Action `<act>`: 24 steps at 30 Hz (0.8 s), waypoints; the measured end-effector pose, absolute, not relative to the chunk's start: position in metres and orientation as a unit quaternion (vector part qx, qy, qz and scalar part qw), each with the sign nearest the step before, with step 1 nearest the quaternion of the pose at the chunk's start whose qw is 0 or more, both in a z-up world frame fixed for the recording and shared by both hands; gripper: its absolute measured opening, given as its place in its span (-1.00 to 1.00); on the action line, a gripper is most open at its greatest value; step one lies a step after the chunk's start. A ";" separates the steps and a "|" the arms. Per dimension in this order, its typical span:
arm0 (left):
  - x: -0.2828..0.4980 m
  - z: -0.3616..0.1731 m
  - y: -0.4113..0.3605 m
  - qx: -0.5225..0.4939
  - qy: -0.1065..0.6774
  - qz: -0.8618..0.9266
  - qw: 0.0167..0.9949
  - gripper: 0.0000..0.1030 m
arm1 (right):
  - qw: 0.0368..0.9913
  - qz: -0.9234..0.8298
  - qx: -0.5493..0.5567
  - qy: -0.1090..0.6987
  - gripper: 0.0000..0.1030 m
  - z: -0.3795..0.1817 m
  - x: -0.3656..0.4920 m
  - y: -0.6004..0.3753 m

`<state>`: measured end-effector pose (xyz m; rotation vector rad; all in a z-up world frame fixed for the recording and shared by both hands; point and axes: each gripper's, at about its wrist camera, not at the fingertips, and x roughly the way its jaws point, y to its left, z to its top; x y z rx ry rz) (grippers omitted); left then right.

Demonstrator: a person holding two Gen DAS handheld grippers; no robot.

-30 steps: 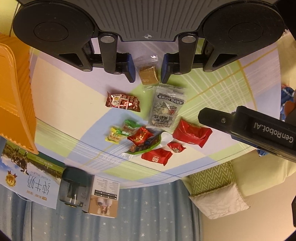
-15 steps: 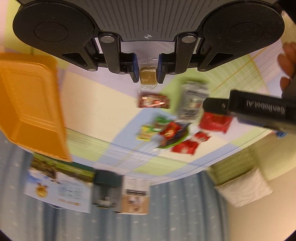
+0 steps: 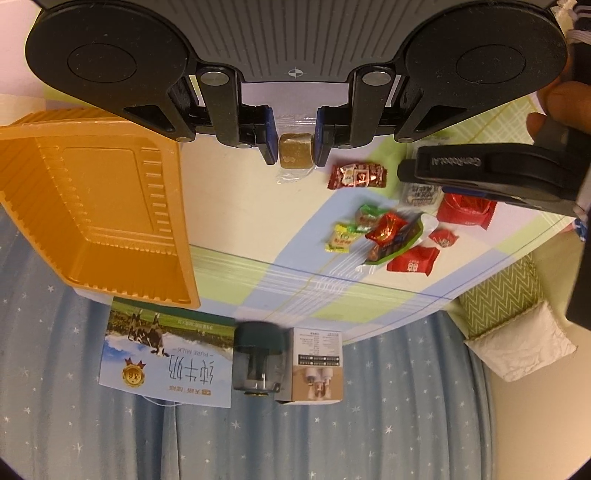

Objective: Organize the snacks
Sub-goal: 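Close the right tool on the caramel while the left tool grasps the silver-black packet, then carry both snacks over the orange tray and open the left tool to drop the packet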

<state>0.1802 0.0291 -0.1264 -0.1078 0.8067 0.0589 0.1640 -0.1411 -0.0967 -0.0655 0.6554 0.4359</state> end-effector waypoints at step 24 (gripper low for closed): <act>0.169 -0.079 0.003 -0.060 0.355 -0.008 0.933 -0.31 | 0.942 0.168 0.001 0.291 -0.59 -0.049 0.175 -0.179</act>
